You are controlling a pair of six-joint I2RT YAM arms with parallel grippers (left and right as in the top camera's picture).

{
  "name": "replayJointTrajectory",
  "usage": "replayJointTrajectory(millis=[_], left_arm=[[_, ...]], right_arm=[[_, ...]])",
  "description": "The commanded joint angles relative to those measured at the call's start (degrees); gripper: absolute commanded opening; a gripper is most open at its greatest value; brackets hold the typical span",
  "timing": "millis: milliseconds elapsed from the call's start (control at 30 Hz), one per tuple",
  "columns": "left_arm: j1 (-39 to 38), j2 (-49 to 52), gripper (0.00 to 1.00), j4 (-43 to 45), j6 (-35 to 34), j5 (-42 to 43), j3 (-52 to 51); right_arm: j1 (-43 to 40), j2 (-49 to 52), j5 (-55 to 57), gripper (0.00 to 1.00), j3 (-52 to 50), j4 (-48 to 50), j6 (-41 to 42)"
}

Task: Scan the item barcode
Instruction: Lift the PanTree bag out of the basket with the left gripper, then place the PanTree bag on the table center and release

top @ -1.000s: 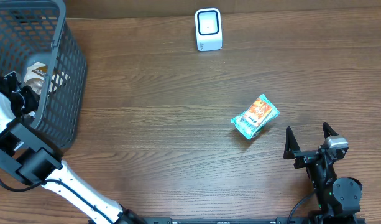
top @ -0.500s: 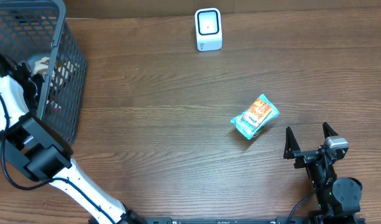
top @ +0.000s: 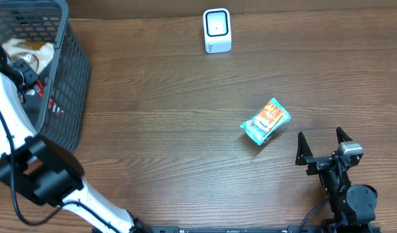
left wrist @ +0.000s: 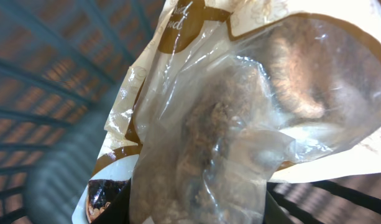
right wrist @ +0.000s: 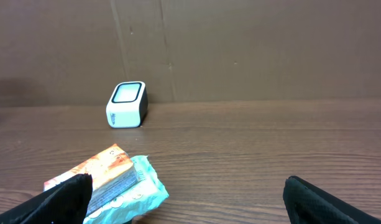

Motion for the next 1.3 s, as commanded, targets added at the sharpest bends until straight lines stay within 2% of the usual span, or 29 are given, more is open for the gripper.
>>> replayJointTrajectory(millis=[0, 200, 233, 400, 533, 867, 1000, 1133, 1167, 1200, 1233, 1267], left_arm=[[-4.1, -13.6, 0.04, 0.3, -2.9, -4.6, 0.6], [-11.5, -24.9, 0.04, -5.5, -5.5, -4.5, 0.6], [-15.1, -27.2, 0.04, -8.5, -6.3, -4.5, 0.6], [-24.2, -27.8, 0.04, -18.2, -10.2, -4.0, -0.3], [-30.6, -26.8, 0.04, -20.3, -13.4, -4.2, -6.9], [-41.5, -26.7, 0.04, -6.7, -27.1, -7.1, -35.7], [-44.5, -26.7, 0.04, 2.2, -30.1, -12.1, -46.1], [-46.0, -26.7, 0.04, 10.3, -30.4, -11.9, -54.2], [-46.1, -26.7, 0.06, 12.1, -30.4, -11.9, -56.1], [-46.1, -26.7, 0.15, 13.6, -30.4, -11.8, -57.6], [-46.1, -26.7, 0.30, 15.0, -30.3, -11.5, -59.0], [-46.1, -26.7, 0.53, 15.7, -30.3, -11.3, -59.8]], right_arm=[[-0.4, -0.6, 0.1, 1.00, -0.6, 0.3, 0.0], [-0.4, -0.6, 0.1, 1.00, -0.6, 0.3, 0.0], [-0.4, -0.6, 0.1, 1.00, -0.6, 0.3, -0.1], [-0.4, -0.6, 0.1, 1.00, -0.6, 0.3, 0.0], [-0.4, -0.6, 0.1, 1.00, -0.6, 0.3, 0.0], [-0.4, -0.6, 0.1, 1.00, -0.6, 0.3, 0.0], [-0.4, -0.6, 0.1, 1.00, -0.6, 0.3, 0.0], [-0.4, -0.6, 0.1, 1.00, -0.6, 0.3, 0.0], [-0.4, -0.6, 0.1, 1.00, -0.6, 0.3, 0.0], [-0.4, -0.6, 0.1, 1.00, -0.6, 0.3, 0.0], [-0.4, -0.6, 0.1, 1.00, -0.6, 0.3, 0.0], [-0.4, -0.6, 0.1, 1.00, -0.6, 0.3, 0.0]])
